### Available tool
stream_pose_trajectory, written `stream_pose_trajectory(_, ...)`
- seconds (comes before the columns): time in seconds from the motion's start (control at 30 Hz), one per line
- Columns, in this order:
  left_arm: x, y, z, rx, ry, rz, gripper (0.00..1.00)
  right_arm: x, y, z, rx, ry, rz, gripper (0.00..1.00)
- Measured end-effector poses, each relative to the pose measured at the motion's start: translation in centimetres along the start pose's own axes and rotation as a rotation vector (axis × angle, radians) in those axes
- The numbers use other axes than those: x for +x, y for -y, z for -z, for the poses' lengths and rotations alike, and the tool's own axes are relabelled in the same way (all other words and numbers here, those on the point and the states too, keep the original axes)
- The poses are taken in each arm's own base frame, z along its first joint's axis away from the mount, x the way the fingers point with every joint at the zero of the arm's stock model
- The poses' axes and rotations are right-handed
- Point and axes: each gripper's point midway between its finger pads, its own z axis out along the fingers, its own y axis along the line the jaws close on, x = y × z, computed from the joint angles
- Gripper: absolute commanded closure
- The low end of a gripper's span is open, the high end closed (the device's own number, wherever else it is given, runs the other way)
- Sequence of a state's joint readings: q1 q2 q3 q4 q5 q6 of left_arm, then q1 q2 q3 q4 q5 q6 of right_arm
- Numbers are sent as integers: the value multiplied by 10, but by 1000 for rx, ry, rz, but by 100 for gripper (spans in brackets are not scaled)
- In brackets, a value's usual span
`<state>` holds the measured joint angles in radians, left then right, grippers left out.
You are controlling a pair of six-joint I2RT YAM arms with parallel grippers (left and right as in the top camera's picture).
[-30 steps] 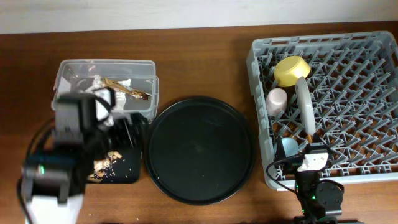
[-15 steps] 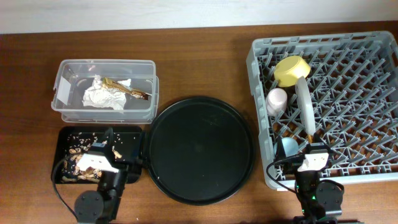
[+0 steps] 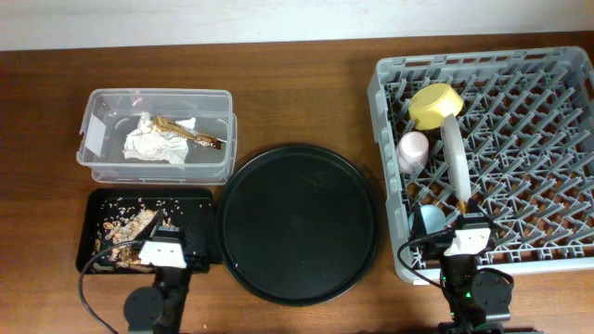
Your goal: Sort waste into correct bins and load items into the dishwasher rack
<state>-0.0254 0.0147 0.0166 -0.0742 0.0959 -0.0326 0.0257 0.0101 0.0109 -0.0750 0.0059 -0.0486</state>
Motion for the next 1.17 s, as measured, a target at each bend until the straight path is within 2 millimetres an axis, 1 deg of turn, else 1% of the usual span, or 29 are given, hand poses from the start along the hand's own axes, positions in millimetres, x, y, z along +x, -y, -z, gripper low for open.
stream_pose_trajectory(0.07, 0, 3, 0, 13, -1, -41, 1, 0, 0, 0, 0, 0, 0, 1)
stream_pose_trajectory(0.2, 0, 3, 0, 13, -1, -72, 1, 0, 0, 0, 0, 0, 0, 1)
stream_pose_trajectory(1.17, 0, 3, 0, 11, -1, -79, 1, 0, 0, 0, 0, 0, 0, 1)
